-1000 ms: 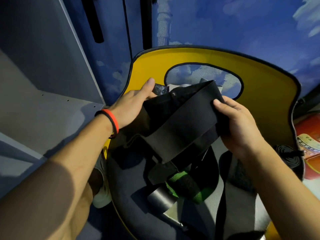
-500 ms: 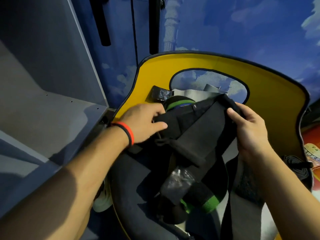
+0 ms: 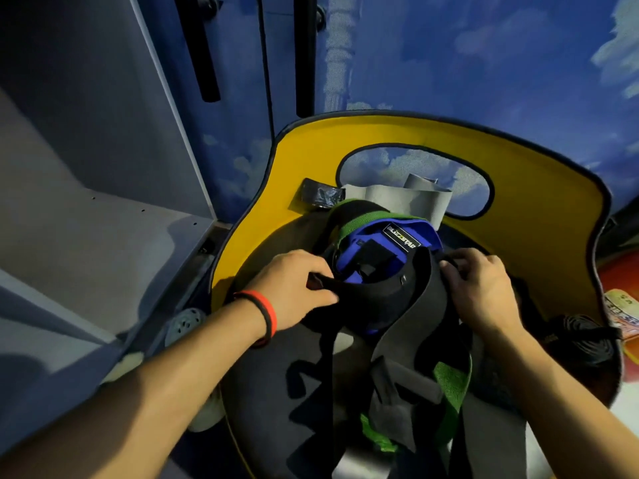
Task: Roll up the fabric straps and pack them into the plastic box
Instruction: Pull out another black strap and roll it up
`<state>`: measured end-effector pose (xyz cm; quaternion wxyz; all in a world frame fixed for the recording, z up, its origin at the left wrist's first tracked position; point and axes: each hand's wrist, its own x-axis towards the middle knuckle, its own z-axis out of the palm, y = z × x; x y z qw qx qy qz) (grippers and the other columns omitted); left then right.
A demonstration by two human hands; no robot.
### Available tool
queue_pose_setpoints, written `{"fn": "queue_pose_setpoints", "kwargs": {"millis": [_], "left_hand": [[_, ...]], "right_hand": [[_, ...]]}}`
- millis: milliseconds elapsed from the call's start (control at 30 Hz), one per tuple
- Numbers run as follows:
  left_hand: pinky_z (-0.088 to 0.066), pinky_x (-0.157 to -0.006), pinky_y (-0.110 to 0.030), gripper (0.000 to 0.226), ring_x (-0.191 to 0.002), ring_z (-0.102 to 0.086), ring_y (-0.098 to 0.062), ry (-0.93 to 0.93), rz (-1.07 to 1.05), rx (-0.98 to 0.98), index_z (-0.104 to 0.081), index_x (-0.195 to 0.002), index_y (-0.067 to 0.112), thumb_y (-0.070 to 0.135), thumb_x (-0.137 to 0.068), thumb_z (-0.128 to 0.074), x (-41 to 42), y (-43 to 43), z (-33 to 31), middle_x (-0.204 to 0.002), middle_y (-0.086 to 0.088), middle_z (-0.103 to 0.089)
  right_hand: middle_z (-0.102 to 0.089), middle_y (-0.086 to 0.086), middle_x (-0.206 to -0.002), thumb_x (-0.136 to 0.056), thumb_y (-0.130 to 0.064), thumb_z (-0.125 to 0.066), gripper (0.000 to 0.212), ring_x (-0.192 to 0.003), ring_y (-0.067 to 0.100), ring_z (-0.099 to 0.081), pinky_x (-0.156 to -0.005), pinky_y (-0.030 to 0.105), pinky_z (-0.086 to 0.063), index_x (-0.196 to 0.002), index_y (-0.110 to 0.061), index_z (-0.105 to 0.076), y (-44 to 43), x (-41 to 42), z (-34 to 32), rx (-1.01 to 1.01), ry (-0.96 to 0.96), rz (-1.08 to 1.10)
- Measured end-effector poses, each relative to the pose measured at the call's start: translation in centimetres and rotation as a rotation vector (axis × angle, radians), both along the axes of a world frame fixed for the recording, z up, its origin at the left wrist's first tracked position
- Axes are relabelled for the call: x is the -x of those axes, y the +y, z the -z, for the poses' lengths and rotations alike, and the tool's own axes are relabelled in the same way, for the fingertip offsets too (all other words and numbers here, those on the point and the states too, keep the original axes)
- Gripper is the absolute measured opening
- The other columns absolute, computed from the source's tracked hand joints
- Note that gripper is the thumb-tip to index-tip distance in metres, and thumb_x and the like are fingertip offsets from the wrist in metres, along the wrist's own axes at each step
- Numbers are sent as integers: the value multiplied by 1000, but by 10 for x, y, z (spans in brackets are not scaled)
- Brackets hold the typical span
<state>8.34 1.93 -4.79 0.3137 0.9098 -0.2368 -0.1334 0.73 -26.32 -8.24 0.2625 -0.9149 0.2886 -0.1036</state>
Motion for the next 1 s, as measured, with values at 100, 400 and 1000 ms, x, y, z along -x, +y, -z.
{"fn": "queue_pose_setpoints", "kwargs": {"millis": [100,400,1000], "left_hand": [[-49,-72,-28,24,-85,-59,-11,-92,-137,110,-66,-89,30,44,-77,-82,-6,-6,-6,-94,7,-57],[-45,-57,-26,30,-63,-65,-11,-127,-401,294,-63,-77,21,46,-84,-76,-37,6,-28,-66,4,-65],[-53,-94,-38,31,-109,-58,-14,-282,-48,223,-68,-111,28,26,-82,-80,11,-41,-9,-129,8,-39]], "right_hand": [[-58,18,-122,-102,-61,-36,51,-120,32,-50,-86,39,-38,-121,-20,-61,12,7,-20,-38,54,21],[-10,-10,-161,-62,-63,-88,139,-150,23,-29,-119,37,-32,-157,-48,11,57,23,-32,-292,615,-474],[-77,2,-96,-98,3,-47,34,-91,19,-70,-78,24,-56,-118,-15,-69,53,-21,-15,-1162,-203,-91]]}}
